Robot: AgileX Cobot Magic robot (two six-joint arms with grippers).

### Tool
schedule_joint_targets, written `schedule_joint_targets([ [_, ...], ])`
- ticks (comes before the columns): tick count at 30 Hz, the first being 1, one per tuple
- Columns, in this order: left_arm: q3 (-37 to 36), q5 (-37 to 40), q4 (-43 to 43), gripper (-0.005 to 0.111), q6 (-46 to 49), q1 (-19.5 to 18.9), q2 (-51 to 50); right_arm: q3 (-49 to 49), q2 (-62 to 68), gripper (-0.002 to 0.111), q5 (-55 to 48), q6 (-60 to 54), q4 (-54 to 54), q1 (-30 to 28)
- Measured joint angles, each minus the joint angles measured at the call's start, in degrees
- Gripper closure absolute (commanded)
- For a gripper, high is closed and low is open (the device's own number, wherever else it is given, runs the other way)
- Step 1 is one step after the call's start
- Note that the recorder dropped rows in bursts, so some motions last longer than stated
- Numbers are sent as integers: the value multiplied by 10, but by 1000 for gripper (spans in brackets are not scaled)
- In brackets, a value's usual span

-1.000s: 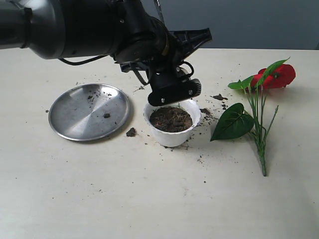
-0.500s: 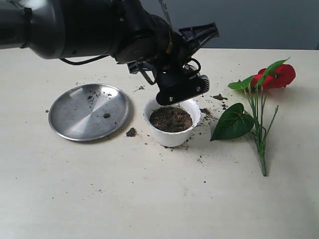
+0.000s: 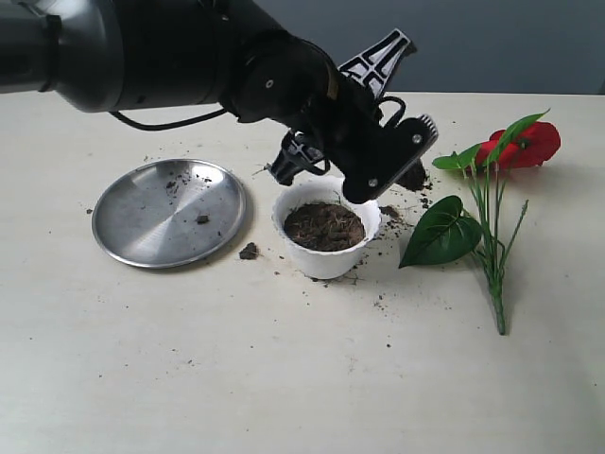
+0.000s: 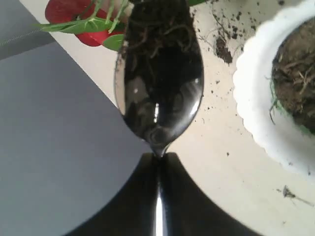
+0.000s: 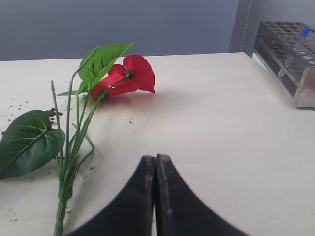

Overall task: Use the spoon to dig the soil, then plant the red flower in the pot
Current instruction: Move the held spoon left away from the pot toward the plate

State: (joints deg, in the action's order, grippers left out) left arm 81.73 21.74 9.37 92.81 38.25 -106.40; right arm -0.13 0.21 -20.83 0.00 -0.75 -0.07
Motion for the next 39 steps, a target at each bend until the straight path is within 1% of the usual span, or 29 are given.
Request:
schedule_joint_targets([
  [4, 0, -28, -9, 106, -135, -7, 0, 0, 0, 108, 0, 0, 0, 0],
  [7, 0, -49, -11, 106, -253, -26, 0, 0, 0, 108, 0, 0, 0, 0],
  [14, 0, -69, -11, 106, -605, -73, 0, 0, 0, 108, 0, 0, 0, 0],
  [16, 0, -69, -11, 106, -683, -90, 0, 0, 0, 108, 0, 0, 0, 0],
  [19, 0, -50, -11, 106, -795, -114, 0, 0, 0, 108, 0, 0, 0, 0],
  [24, 0, 30, 1, 106, -961, -148, 0, 0, 0, 108, 0, 0, 0, 0],
  [26, 0, 61, 15, 106, -1019, -161, 0, 0, 0, 108, 0, 0, 0, 0],
  [30, 0, 103, 35, 106, -1098, -190, 9, 0, 0, 108, 0, 0, 0, 0],
  [35, 0, 122, 40, 106, -1140, -221, 56, 0, 0, 108, 0, 0, 0, 0],
  [39, -1, 132, 63, 106, -1162, -235, 117, 0, 0, 108, 0, 0, 0, 0],
])
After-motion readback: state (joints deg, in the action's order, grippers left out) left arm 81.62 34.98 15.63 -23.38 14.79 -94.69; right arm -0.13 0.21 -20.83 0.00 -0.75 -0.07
